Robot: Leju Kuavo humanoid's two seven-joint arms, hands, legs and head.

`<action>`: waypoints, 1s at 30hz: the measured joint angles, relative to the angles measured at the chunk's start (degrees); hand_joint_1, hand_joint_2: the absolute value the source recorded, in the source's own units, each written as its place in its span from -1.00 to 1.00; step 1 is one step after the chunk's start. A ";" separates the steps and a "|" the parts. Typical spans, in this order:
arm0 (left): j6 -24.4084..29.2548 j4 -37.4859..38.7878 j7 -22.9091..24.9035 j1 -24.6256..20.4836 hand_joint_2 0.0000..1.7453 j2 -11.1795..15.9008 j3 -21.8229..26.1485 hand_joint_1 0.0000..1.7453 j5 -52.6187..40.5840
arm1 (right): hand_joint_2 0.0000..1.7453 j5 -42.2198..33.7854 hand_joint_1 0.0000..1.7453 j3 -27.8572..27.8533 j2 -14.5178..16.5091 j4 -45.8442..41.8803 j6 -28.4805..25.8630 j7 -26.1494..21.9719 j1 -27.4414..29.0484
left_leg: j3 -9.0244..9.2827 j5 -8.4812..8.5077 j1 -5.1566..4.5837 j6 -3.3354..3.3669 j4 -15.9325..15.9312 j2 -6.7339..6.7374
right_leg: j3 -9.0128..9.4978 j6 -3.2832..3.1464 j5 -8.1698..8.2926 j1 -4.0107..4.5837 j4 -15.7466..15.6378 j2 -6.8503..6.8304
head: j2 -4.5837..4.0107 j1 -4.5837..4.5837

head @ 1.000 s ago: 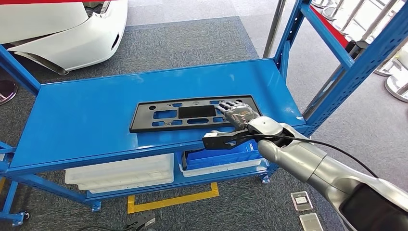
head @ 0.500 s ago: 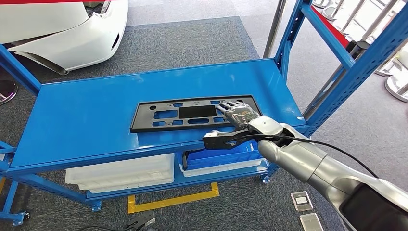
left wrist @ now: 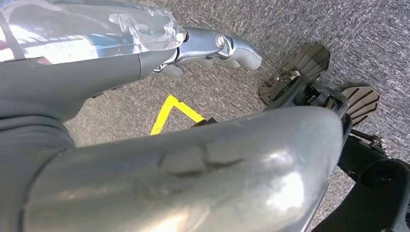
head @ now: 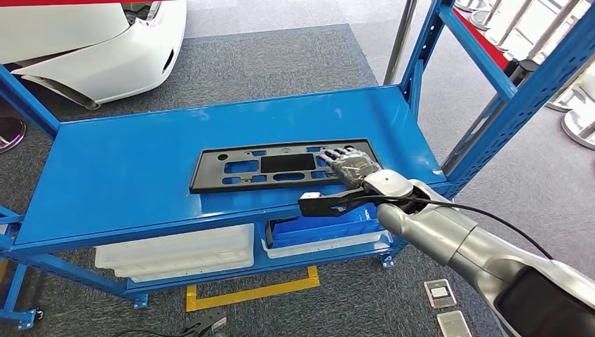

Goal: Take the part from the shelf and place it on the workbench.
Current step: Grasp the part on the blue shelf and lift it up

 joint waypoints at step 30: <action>-1.76 0.89 -1.18 -2.68 -1.00 -0.74 -0.79 -1.00 -0.55 | -1.00 3.48 -1.00 -0.03 -1.28 8.38 -2.63 -2.09 -0.26 | 0.03 0.00 0.00 0.00 0.00 0.05 | 0.02 0.00 0.00 -0.01 0.00 0.02 | 0.00 0.04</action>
